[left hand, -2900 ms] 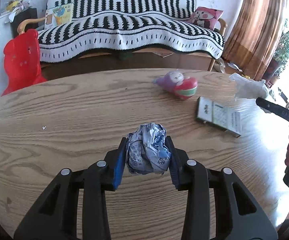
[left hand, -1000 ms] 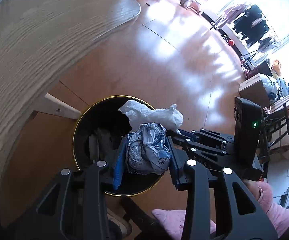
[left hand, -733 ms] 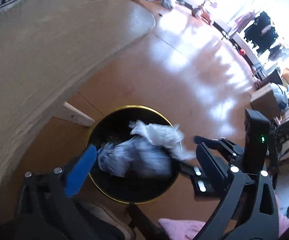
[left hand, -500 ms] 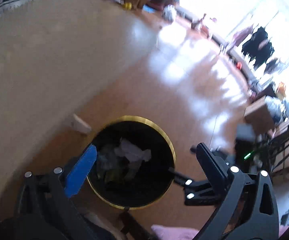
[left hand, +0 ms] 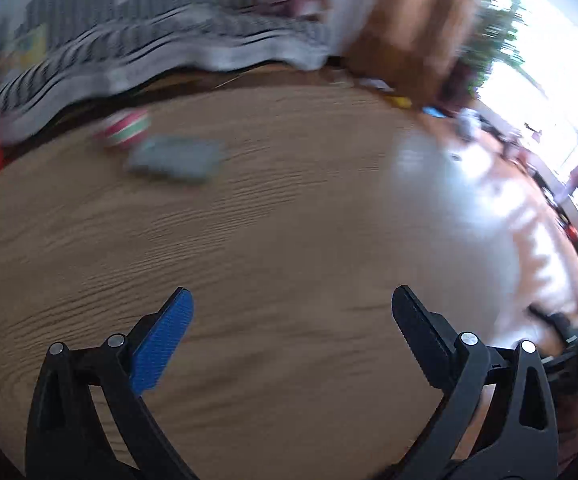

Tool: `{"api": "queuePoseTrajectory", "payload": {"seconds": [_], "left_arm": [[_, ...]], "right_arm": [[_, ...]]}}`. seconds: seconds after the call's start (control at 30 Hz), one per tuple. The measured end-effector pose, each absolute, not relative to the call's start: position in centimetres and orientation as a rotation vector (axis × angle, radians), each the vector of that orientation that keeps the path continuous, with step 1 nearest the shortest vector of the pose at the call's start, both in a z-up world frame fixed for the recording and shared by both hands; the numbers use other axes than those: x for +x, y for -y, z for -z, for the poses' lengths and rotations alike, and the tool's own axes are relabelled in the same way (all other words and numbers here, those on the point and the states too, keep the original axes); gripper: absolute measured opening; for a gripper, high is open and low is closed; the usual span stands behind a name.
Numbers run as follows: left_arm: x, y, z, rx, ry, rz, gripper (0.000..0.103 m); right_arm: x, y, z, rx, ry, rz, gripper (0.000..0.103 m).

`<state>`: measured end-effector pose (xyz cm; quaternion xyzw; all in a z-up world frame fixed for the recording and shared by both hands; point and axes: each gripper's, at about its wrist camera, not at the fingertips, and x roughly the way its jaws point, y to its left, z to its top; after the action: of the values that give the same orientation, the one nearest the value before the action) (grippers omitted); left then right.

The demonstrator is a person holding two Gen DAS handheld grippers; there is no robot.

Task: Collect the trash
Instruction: 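Move both tools back to the table toward the toy figure and cigarette box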

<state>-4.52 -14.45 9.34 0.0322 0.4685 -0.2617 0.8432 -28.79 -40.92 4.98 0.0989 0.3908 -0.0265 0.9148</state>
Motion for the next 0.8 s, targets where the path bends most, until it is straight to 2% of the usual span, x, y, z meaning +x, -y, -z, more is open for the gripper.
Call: {"api": "queuePoseTrajectory", "payload": {"seconds": [0.2, 0.43, 0.63, 0.8], "left_arm": [[-0.4, 6.7, -6.6, -0.085, -1.038, 0.409, 0.097], [1.0, 4.4, -6.0, 0.029, -1.006, 0.377, 0.097], [4.9, 1.0, -5.8, -0.058, -1.032, 0.336, 0.097], [10.2, 1.8, -6.6, -0.026, -1.032, 0.320, 0.097]], "right_arm": [[-15.2, 32.2, -7.7, -0.083, -0.818, -0.223, 0.096], [-0.2, 23.3, -8.2, -0.320, -0.828, -0.490, 0.096], [8.5, 19.5, -6.2, -0.407, -0.886, -0.551, 0.096], [12.4, 18.3, -4.6, -0.422, -0.912, -0.582, 0.096]]}}
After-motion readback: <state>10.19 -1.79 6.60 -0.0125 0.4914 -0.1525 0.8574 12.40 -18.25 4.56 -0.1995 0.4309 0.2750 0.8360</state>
